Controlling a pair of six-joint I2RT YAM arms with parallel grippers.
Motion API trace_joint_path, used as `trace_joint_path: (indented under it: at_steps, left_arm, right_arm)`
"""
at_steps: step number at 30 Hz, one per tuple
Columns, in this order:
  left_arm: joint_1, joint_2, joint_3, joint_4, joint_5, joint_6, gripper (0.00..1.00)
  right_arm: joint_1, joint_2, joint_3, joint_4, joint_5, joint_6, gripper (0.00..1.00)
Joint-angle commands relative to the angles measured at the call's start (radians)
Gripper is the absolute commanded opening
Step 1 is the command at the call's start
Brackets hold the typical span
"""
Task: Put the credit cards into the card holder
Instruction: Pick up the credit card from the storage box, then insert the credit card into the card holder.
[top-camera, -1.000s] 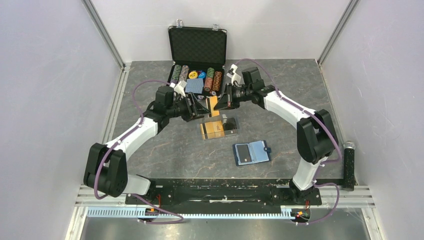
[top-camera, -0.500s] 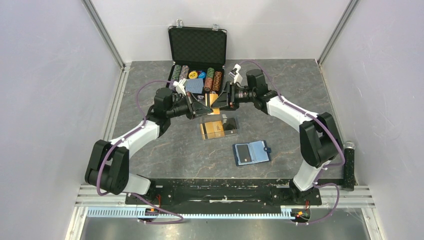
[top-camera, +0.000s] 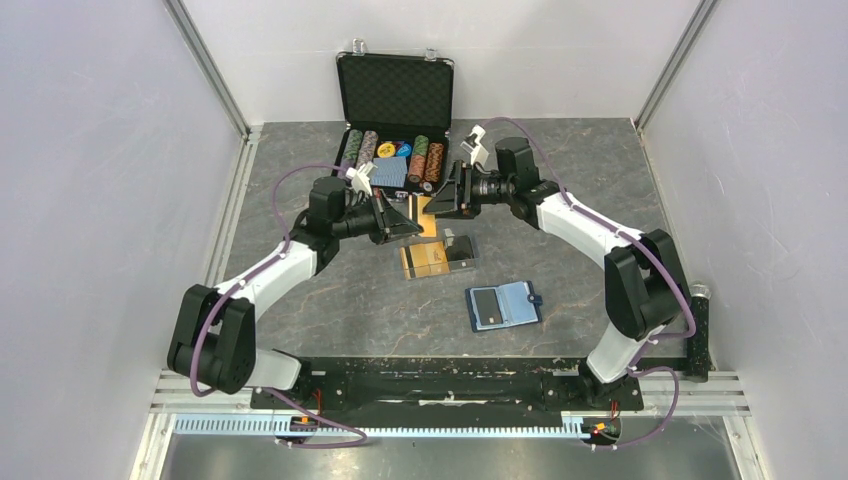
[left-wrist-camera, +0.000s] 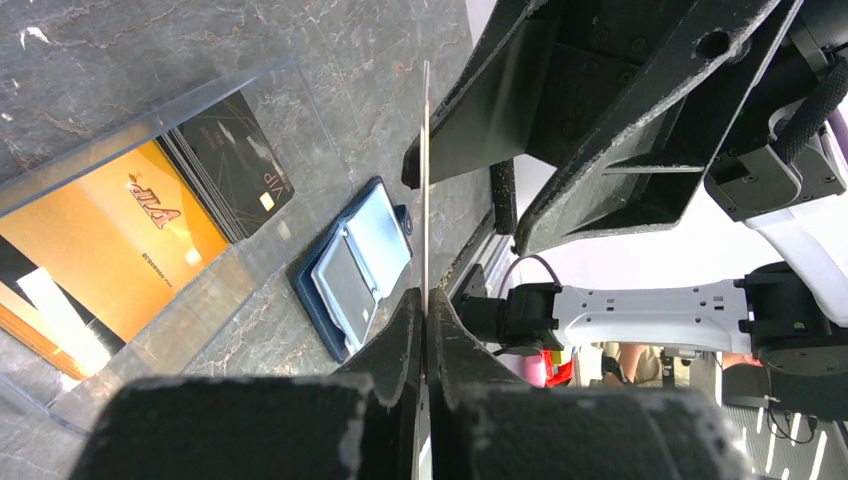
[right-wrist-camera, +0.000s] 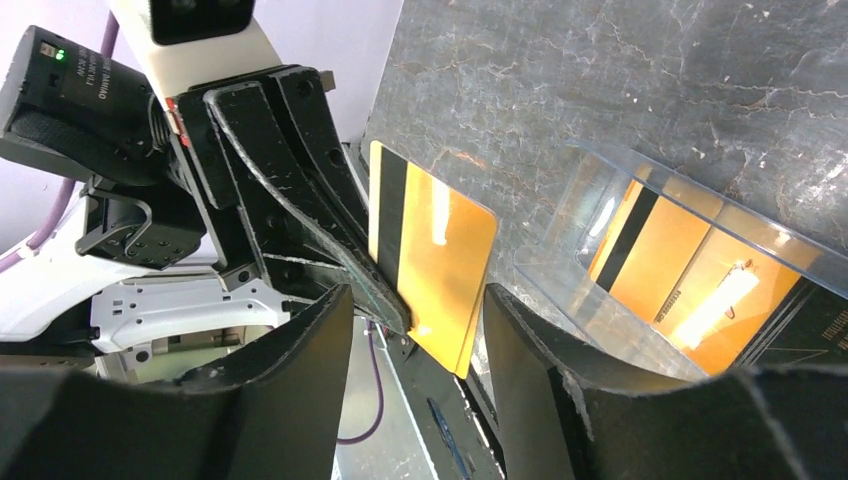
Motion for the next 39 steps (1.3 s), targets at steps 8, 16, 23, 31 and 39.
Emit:
trace_joint_path:
  at_steps: [8,16,23,31,39]
  left_arm:
    - [0.002,-0.09,-0.006,0.033,-0.069,-0.008,0.02]
    - [0.002,-0.087,-0.017,0.122,-0.053,-0.073,0.02]
    - [0.001,-0.083,-0.014,0.132,-0.036,-0.08,0.02]
    - [0.0,-0.083,-0.017,0.133,-0.03,-0.082,0.02]
    - [0.002,-0.083,-0.015,0.134,-0.022,-0.082,0.02]
  right_arm:
    - [-0.034,-0.066,-0.042,-0.032,0.008,-0.049,0.66]
    - [-0.044,-0.127,-0.128,0.004,-0.035,-0.037,0.4]
    - [-0.044,-0.132,-0.158,0.099,-0.057,0.021,0.38]
    - [-0.044,-0.123,-0.169,0.129,-0.067,0.04,0.37]
    - [-0.043,-0.113,-0.193,0.129,-0.06,0.032,0.35]
